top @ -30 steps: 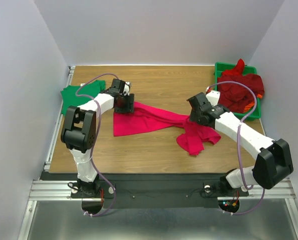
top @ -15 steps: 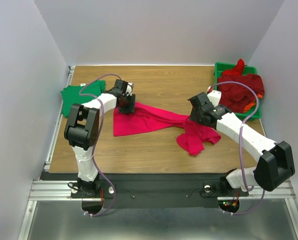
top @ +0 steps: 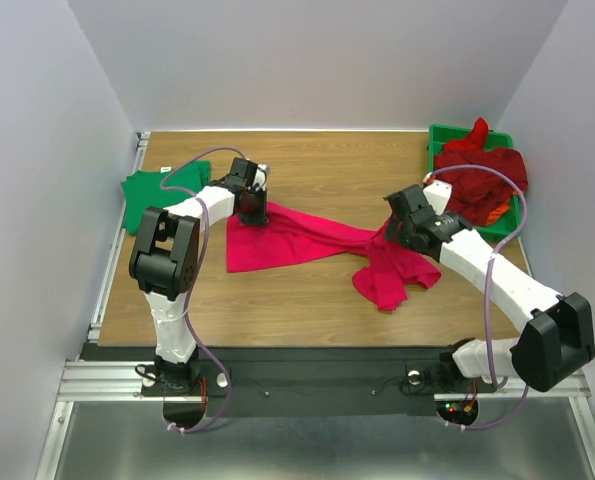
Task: Fold and stack the t-shirts
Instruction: Flatten the tshirt out
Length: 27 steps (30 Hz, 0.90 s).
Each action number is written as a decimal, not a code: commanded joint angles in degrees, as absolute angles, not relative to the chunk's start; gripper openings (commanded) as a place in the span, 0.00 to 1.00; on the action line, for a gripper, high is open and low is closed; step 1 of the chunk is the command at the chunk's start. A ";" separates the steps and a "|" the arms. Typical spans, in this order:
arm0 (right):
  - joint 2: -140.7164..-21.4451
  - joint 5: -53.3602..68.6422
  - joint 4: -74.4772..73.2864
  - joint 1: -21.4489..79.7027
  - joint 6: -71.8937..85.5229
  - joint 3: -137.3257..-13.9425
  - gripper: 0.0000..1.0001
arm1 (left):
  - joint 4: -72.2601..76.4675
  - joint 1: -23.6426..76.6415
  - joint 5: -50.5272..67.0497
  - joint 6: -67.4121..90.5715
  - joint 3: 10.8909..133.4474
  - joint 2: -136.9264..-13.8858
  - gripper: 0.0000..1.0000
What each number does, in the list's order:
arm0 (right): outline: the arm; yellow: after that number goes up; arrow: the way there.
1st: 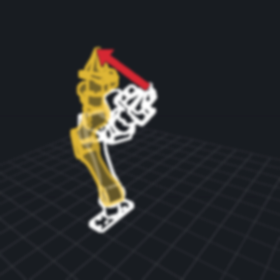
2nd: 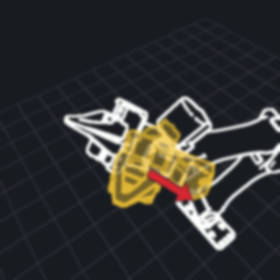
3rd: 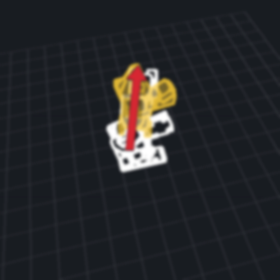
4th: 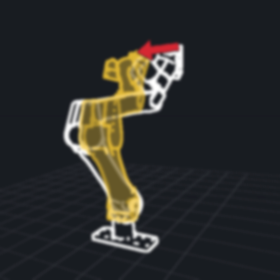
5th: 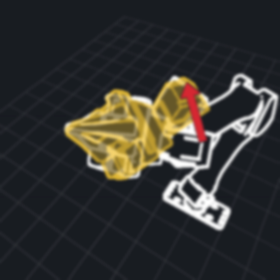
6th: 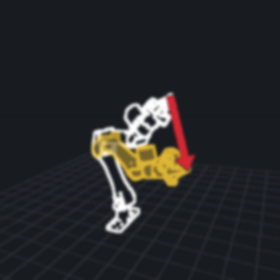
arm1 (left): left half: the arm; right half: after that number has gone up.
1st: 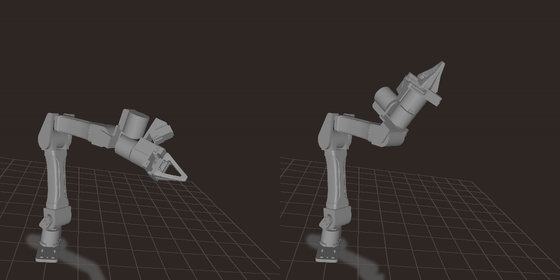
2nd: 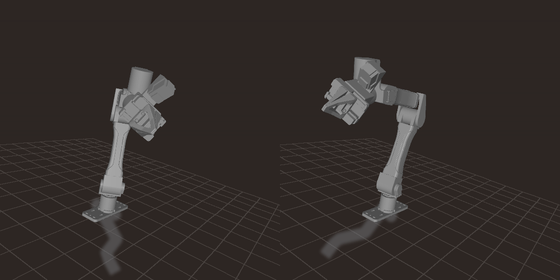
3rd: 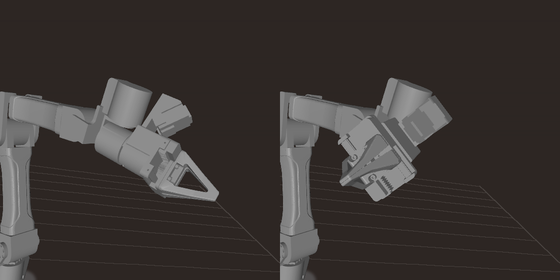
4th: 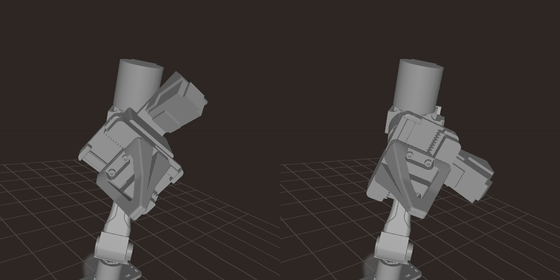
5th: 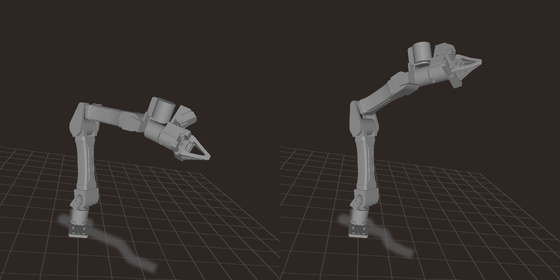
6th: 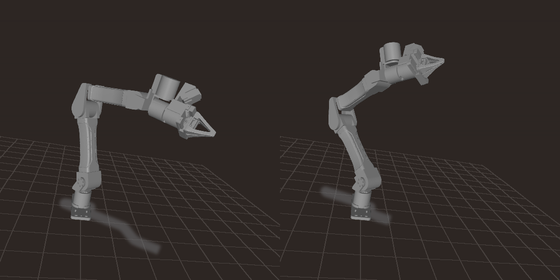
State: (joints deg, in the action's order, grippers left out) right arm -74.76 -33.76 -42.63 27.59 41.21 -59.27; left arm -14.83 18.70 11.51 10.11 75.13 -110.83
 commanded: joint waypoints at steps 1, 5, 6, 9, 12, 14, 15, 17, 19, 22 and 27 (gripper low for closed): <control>-73.04 -33.58 -40.26 26.28 42.28 -58.98 0.84 | -16.08 18.90 12.13 10.11 77.34 -106.53 0.14; -72.07 -31.04 -36.66 25.75 41.14 -57.40 0.84 | -16.87 18.90 12.48 10.37 77.78 -105.56 0.08; -71.81 -30.59 -35.78 25.58 40.96 -56.96 0.85 | -17.05 18.90 12.48 10.46 77.87 -105.47 0.06; -71.02 -29.36 -32.35 25.31 40.43 -55.55 0.85 | -17.31 18.90 12.66 10.46 77.78 -105.03 0.00; -70.75 -28.48 -29.98 24.87 39.99 -55.02 0.85 | -17.58 18.90 12.83 10.55 77.43 -104.94 0.00; -70.66 -28.13 -28.13 24.52 39.12 -54.58 0.84 | -17.58 18.90 12.92 10.55 76.99 -104.59 0.00; -70.49 -27.60 -27.25 24.35 38.76 -53.97 0.84 | -17.58 18.90 13.01 10.55 76.64 -104.59 0.00; -70.23 -26.72 -24.27 23.91 37.89 -53.44 0.84 | -17.58 18.90 12.92 10.46 76.20 -104.24 0.00; -70.22 -24.88 -21.72 23.38 36.83 -52.82 0.84 | -17.58 18.90 13.01 10.46 75.68 -103.98 0.00; -70.75 -23.03 -19.09 22.77 35.78 -51.95 0.84 | -17.58 18.81 13.01 10.46 75.24 -103.62 0.00; -70.93 -19.34 -15.56 19.26 34.89 -48.17 0.84 | -17.58 18.55 13.18 10.55 75.06 -103.62 0.00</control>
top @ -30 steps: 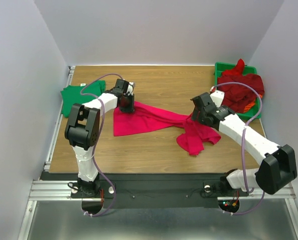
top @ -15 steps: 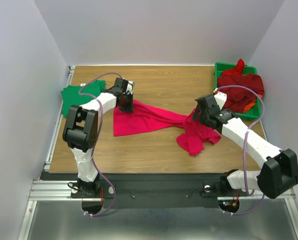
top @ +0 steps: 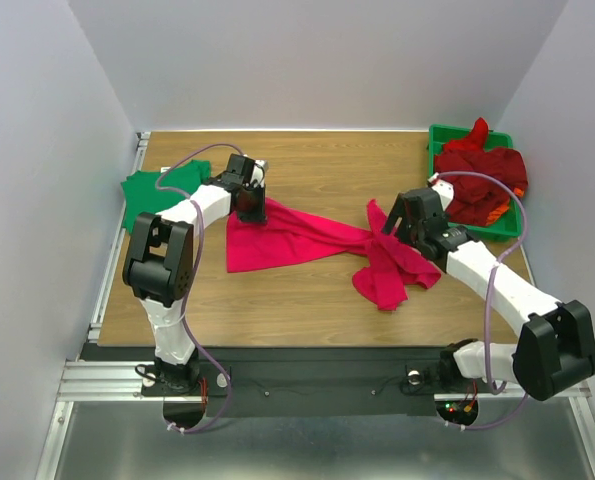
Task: Fold and stack the t-shirts
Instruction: Flatten the tshirt out
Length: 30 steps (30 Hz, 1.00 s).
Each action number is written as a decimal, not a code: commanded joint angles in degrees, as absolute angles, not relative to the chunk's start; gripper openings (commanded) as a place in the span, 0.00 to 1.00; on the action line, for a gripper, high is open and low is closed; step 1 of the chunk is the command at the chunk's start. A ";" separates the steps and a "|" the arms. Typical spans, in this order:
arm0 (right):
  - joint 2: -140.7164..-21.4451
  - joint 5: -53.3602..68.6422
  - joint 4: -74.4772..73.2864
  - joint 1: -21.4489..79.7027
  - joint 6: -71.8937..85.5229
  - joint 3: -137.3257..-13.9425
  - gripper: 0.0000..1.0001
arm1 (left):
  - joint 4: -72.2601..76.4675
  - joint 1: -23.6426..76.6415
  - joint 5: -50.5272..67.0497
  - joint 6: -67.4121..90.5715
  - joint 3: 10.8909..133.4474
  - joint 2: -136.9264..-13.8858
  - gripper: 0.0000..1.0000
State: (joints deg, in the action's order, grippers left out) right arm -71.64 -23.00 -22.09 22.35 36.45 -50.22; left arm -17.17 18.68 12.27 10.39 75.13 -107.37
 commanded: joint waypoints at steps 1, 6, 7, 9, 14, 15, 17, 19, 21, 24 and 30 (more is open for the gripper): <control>-70.58 -18.55 -14.34 18.29 35.07 -47.73 0.84 | -17.67 18.46 13.18 10.55 75.06 -103.71 0.00; -70.13 -13.01 -12.22 12.92 34.72 -46.49 0.84 | -17.93 18.02 13.18 10.11 74.53 -103.54 0.00; -71.70 -11.96 -12.13 12.57 34.11 -47.02 0.82 | -17.93 17.93 13.10 10.02 74.44 -103.62 0.00; -73.81 -9.77 -11.87 12.39 33.84 -48.16 0.80 | -17.93 17.84 13.10 9.93 74.36 -103.80 0.00; -81.20 -5.72 -9.85 12.39 35.07 -50.80 0.75 | -18.10 17.75 13.27 10.11 74.18 -103.71 0.00; -82.60 -5.36 -9.93 12.39 35.42 -51.32 0.75 | -18.11 17.75 13.27 10.11 74.09 -103.62 0.00; -85.86 -4.66 -9.93 12.39 35.86 -52.81 0.73 | -18.19 17.75 13.18 10.28 73.92 -103.36 0.00; -87.53 -4.66 -9.93 12.39 36.12 -53.35 0.72 | -18.19 17.67 13.18 10.37 73.74 -103.01 0.00; -88.15 -4.92 -9.93 12.39 36.30 -53.70 0.71 | -18.37 17.58 13.10 10.46 73.57 -102.75 0.00; -88.51 -4.66 -9.93 12.39 35.95 -53.88 0.70 | -18.46 17.49 13.10 10.46 73.39 -102.48 0.00; -89.91 -2.29 -9.76 12.39 36.21 -53.61 0.54 | -18.81 17.05 13.18 10.28 73.56 -102.74 0.00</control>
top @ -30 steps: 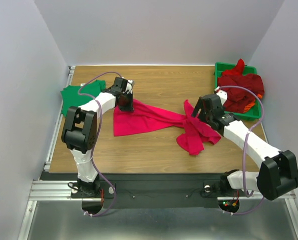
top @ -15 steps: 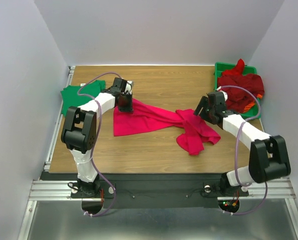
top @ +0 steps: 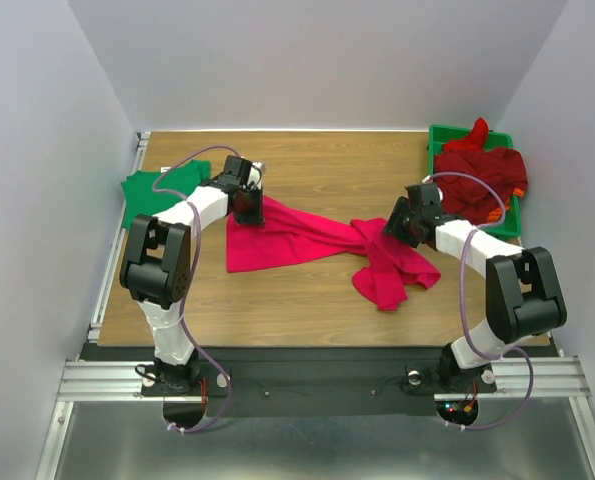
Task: Fold and stack the t-shirts
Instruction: Flatten the tshirt out
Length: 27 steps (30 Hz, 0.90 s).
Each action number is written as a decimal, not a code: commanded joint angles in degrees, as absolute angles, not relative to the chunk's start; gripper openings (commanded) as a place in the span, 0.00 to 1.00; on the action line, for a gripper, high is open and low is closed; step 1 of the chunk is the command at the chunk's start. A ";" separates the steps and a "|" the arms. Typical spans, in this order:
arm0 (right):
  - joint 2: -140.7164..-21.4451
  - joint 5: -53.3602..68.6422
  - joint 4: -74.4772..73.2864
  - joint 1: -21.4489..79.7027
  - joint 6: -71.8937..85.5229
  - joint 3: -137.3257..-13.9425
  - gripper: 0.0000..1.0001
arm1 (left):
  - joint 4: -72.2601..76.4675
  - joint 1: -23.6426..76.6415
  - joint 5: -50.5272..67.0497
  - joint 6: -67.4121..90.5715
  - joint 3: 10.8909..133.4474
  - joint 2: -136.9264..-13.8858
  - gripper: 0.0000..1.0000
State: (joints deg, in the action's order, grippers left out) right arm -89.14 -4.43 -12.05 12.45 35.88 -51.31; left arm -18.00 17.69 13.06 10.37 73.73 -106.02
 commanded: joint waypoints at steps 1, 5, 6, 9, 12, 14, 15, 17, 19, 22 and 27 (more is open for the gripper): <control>-89.91 -2.20 -9.76 12.39 36.21 -53.61 0.49 | -18.98 17.05 13.18 10.20 73.65 -102.66 0.00; -88.77 -2.55 -9.93 12.39 36.38 -53.35 0.22 | -19.25 16.44 13.88 10.37 74.09 -102.48 0.00; -87.99 -3.33 -9.93 12.39 36.39 -53.35 0.16 | -19.25 16.09 14.41 10.46 74.27 -102.48 0.00; -86.40 -4.04 -10.72 12.39 36.21 -53.35 0.05 | -19.60 15.47 15.12 10.99 74.88 -101.95 0.00; -83.59 -6.58 -14.57 12.39 35.60 -54.31 0.04 | -20.47 14.42 15.90 11.42 75.93 -100.73 0.00; -81.23 -8.25 -16.60 12.39 34.37 -55.28 0.01 | -20.83 13.80 16.52 11.78 76.73 -99.76 0.00; -80.25 -9.31 -17.74 12.39 33.84 -56.41 0.00 | -21.00 13.45 16.96 12.13 76.99 -99.32 0.00; -77.70 -12.56 -20.82 12.31 31.82 -58.17 0.01 | -21.36 12.05 18.10 12.48 77.61 -98.27 0.00; -76.29 -15.28 -23.45 12.04 30.24 -61.16 0.00 | -22.06 10.90 18.37 12.66 78.57 -97.56 0.00; -74.62 -17.83 -26.70 10.90 27.52 -65.98 0.00 | -23.20 8.27 19.68 13.09 80.50 -96.16 0.00; -74.88 -20.12 -29.53 9.14 22.24 -73.73 0.00 | -24.69 2.47 23.46 14.94 85.59 -94.22 0.00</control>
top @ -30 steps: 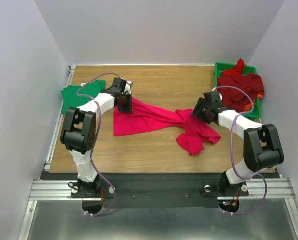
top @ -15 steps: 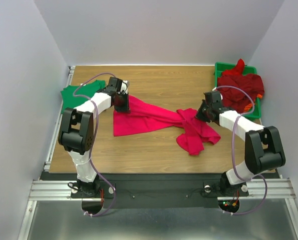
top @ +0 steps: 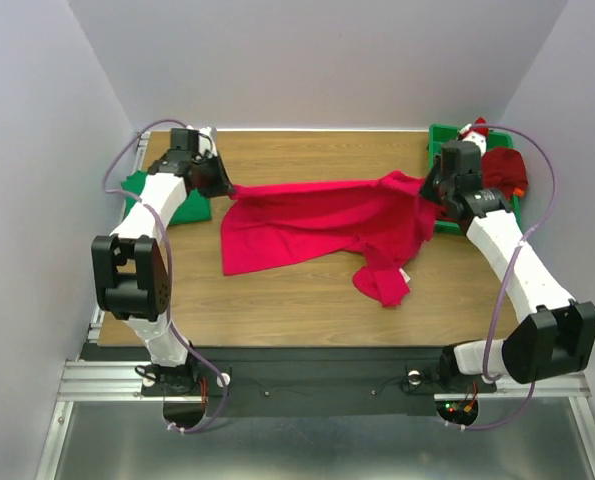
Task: Fold and stack the t-shirts
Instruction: Flatten the tshirt out
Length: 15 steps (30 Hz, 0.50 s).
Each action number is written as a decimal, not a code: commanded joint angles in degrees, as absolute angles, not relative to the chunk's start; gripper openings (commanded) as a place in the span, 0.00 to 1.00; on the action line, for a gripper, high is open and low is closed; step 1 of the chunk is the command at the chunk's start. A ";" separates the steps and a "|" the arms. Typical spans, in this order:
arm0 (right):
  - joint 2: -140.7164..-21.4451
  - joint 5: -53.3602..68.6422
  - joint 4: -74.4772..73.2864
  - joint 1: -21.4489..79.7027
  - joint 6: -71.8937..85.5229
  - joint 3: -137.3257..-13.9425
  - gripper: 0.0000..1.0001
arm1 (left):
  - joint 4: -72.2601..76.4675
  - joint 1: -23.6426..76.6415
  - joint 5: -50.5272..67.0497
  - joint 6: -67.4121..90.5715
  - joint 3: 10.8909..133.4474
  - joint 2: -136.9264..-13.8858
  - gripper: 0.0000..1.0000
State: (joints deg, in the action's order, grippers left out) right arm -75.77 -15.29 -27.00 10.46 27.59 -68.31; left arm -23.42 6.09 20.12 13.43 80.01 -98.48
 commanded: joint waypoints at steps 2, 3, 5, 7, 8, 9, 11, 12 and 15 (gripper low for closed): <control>-76.45 -21.17 -29.79 8.44 19.00 -79.42 0.00 | -25.66 0.54 24.08 15.99 91.46 -93.96 0.00; -76.46 -21.18 -29.79 8.26 18.98 -79.45 0.00 | -26.01 0.53 24.43 16.00 91.49 -93.96 0.00; -78.48 -21.71 -29.79 8.17 16.28 -82.43 0.00 | -26.63 -1.13 25.22 16.35 96.84 -94.39 0.00; -80.23 -21.97 -29.79 8.09 14.16 -86.91 0.00 | -27.94 -1.67 26.10 16.79 102.27 -94.92 0.00; -81.38 -22.15 -29.79 8.00 12.67 -88.32 0.00 | -28.30 -1.76 26.28 16.87 103.61 -95.53 0.00; -82.08 -22.41 -29.79 8.00 12.13 -90.33 0.00 | -28.04 -1.76 26.45 17.05 104.32 -95.45 0.00; -83.05 -22.24 -29.79 7.91 10.82 -91.93 0.00 | -26.98 -1.93 26.54 17.93 104.41 -95.10 0.00; -83.67 -22.06 -29.88 7.74 10.72 -92.98 0.00 | -27.07 -2.02 26.80 18.10 104.24 -95.18 0.00; -83.59 -20.74 -29.79 7.82 11.25 -93.69 0.00 | -26.98 -2.20 27.59 18.02 103.01 -94.31 0.00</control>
